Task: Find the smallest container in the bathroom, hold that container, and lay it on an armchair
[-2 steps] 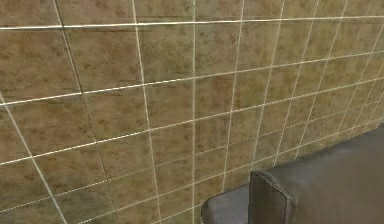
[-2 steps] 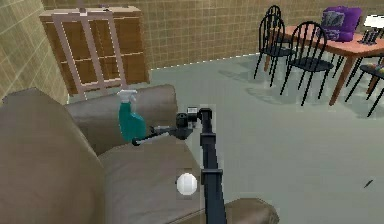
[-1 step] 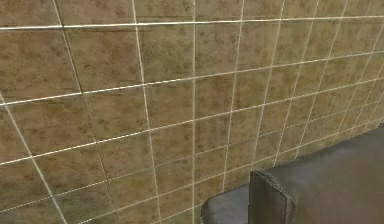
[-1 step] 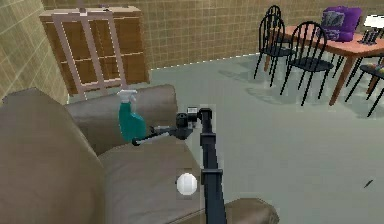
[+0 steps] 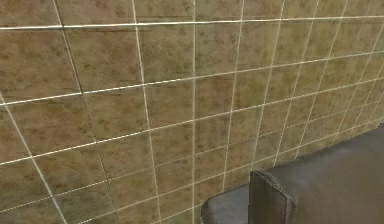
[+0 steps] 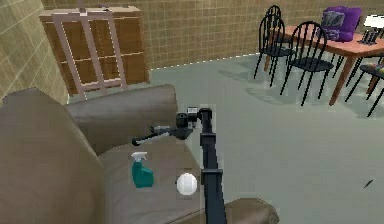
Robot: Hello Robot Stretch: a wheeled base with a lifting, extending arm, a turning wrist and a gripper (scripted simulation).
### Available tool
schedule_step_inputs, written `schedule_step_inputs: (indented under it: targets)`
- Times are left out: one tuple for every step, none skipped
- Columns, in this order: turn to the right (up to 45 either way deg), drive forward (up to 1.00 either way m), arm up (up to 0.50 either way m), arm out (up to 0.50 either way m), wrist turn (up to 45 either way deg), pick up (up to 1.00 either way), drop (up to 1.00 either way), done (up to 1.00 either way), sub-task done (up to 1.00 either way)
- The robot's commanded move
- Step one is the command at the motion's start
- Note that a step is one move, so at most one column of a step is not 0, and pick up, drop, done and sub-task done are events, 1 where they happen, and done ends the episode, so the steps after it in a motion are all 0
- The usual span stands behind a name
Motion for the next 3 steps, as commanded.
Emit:
schedule_step_inputs:
  targets:
    - [0.0,0.0,0.1,0.0,0.0,0.0,0.0,0.0,0.0]
    - [0.0,0.0,0.0,-0.08,0.0,0.0,0.0,0.0,0.0]
    - [0.0,0.0,0.0,0.0,0.0,0.0,0.0,1.0,0.0]
